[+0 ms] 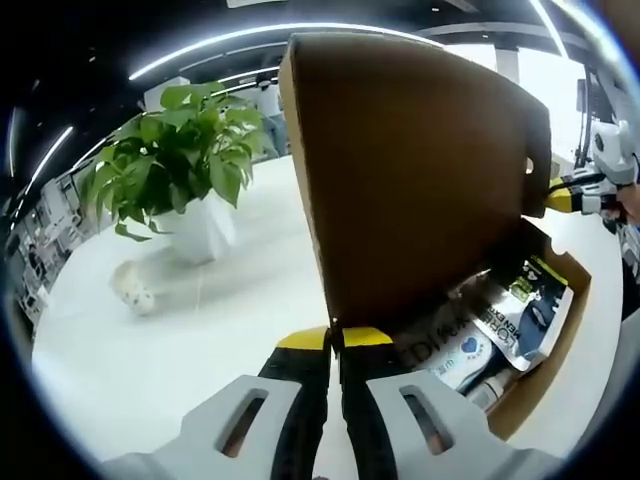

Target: Operate the shoe box by opening the lid, removing the specified soft item, and placing it in the target area until the item is outside and the box remains undamaged.

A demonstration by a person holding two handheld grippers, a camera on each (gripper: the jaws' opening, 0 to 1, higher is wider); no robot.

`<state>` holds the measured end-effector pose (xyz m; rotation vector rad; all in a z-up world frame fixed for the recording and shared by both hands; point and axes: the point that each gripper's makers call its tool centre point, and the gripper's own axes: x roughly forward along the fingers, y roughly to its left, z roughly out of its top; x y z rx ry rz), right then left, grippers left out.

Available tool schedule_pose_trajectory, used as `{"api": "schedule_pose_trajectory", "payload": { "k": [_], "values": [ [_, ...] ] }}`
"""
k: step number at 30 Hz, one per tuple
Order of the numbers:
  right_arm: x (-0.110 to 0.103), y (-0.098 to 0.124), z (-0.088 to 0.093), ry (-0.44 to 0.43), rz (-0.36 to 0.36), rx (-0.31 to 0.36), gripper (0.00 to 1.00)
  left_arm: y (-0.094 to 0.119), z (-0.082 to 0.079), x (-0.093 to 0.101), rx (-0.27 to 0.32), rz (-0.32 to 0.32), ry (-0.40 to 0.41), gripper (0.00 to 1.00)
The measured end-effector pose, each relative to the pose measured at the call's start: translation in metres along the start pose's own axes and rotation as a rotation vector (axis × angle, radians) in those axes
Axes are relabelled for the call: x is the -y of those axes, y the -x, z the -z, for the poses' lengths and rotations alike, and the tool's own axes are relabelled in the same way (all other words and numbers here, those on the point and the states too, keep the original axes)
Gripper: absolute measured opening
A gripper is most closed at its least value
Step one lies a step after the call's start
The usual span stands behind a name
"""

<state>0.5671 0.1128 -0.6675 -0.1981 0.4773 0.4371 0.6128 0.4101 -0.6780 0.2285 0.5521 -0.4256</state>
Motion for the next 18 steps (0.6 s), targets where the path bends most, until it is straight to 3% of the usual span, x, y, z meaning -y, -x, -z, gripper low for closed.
{"api": "schedule_pose_trajectory", "payload": {
  "k": [18],
  "values": [
    [0.0071,-0.0043,-0.0036,-0.035,0.012,0.002,0.0,0.0009,-0.0042,0.002,-0.006,-0.002,0.007,0.01]
  ]
}}
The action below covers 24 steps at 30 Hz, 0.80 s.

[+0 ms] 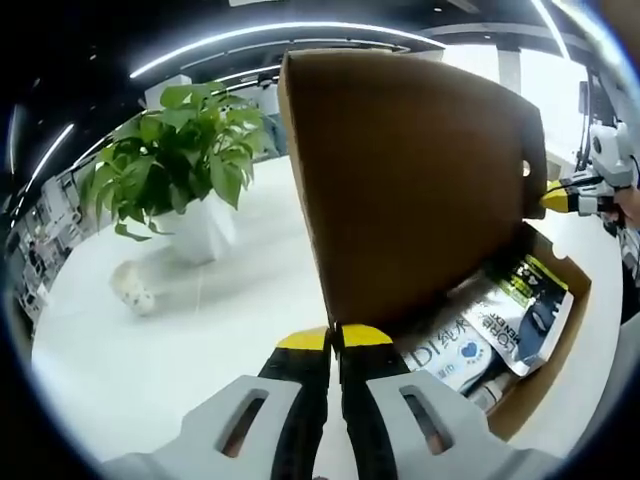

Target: Operate the shoe box by opening the lid, removing the specified soft item, and placing it in the target area until the item is outside and the box remains undamaged.

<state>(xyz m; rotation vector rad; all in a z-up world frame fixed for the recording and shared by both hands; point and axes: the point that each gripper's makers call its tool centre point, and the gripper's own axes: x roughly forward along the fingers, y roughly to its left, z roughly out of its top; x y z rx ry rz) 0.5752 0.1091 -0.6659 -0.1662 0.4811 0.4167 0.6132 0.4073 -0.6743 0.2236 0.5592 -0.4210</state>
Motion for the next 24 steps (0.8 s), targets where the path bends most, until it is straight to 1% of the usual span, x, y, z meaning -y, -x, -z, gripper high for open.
{"api": "schedule_pose_trajectory", "payload": {
  "k": [9,24],
  "values": [
    [0.0023,-0.0023,-0.0018,-0.016,-0.005,-0.021,0.0,-0.0004,-0.0023,0.0006,-0.017,0.0,0.016,0.01],
    [0.0053,-0.0046,-0.0028,-0.036,-0.019,-0.047,0.0,-0.0041,-0.0046,-0.0004,-0.052,0.01,0.015,0.01]
  ]
}}
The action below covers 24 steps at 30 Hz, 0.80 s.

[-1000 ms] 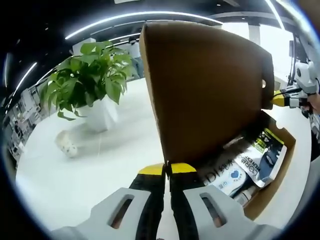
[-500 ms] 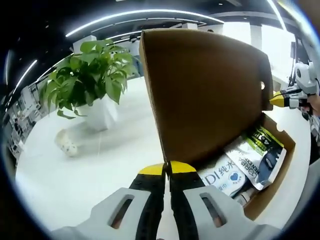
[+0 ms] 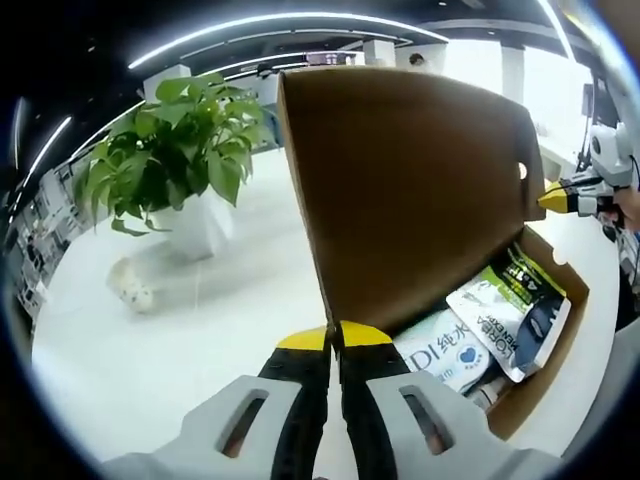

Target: Operate the shoe box by opening the lid, removing the specified soft item, and placing it in the target area until the item is outside and the box remains undamaged.

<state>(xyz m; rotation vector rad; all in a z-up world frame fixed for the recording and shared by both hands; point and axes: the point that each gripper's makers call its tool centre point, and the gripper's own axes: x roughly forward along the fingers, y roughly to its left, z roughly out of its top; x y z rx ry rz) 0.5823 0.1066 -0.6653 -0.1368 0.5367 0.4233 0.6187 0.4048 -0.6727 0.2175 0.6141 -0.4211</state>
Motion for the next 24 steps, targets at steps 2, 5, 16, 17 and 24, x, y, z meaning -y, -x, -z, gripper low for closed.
{"api": "schedule_pose_trajectory", "payload": {
  "k": [2,5,16,17,24],
  "values": [
    [0.0,-0.001,0.0,0.0,-0.001,-0.002,0.0,-0.002,0.0,-0.001,-0.005,0.002,-0.003,0.01],
    [0.001,-0.002,-0.001,0.002,-0.002,-0.007,0.0,-0.003,-0.001,-0.002,-0.012,0.004,-0.005,0.01],
    [0.004,-0.007,-0.003,-0.018,-0.009,-0.02,0.0,-0.006,-0.003,-0.005,-0.025,0.006,0.004,0.01],
    [0.004,-0.007,-0.004,-0.025,-0.01,-0.022,0.0,-0.006,-0.003,-0.005,-0.025,0.005,0.005,0.01],
    [0.007,-0.012,-0.005,-0.044,-0.019,-0.039,0.0,-0.009,-0.006,-0.008,-0.029,0.001,0.005,0.01]
  ]
}}
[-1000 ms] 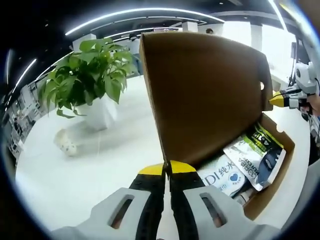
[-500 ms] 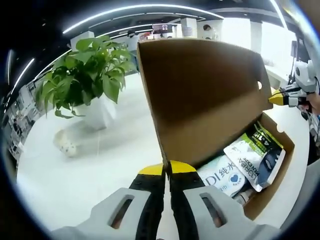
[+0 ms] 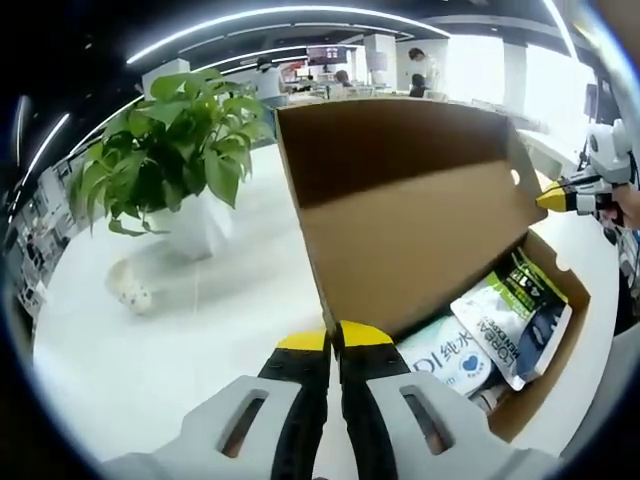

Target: Operate the shoe box by opening the lid, removing the specified soft item, and placing it in the target area until the item is outside and the box remains undamaged.

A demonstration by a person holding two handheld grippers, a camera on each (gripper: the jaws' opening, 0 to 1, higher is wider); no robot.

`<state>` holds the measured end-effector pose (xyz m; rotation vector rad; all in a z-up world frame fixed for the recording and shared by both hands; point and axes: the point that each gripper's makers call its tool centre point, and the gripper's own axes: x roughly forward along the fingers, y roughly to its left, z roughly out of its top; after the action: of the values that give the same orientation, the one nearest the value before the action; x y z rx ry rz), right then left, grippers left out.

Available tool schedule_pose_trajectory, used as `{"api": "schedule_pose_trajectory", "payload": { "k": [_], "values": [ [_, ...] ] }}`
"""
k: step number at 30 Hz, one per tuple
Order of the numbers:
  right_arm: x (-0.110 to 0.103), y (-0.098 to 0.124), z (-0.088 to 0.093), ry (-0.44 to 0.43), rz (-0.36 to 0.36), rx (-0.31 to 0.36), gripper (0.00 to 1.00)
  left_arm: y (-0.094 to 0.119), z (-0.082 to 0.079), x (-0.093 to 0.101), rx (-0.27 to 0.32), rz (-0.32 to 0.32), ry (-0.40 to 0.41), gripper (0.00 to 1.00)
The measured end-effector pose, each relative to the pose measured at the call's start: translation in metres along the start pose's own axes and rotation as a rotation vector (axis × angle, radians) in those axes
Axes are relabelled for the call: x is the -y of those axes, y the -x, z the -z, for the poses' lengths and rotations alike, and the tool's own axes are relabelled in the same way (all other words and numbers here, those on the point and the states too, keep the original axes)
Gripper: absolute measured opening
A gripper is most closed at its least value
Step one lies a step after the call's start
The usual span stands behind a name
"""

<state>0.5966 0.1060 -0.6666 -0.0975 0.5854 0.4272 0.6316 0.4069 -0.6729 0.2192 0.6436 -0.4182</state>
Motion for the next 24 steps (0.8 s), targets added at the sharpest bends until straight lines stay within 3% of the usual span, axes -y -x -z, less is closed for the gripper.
{"api": "schedule_pose_trajectory", "payload": {
  "k": [24],
  "values": [
    [0.009,-0.014,-0.003,-0.024,-0.007,-0.029,0.0,-0.011,-0.006,-0.002,-0.027,0.012,-0.014,0.01]
  ]
}}
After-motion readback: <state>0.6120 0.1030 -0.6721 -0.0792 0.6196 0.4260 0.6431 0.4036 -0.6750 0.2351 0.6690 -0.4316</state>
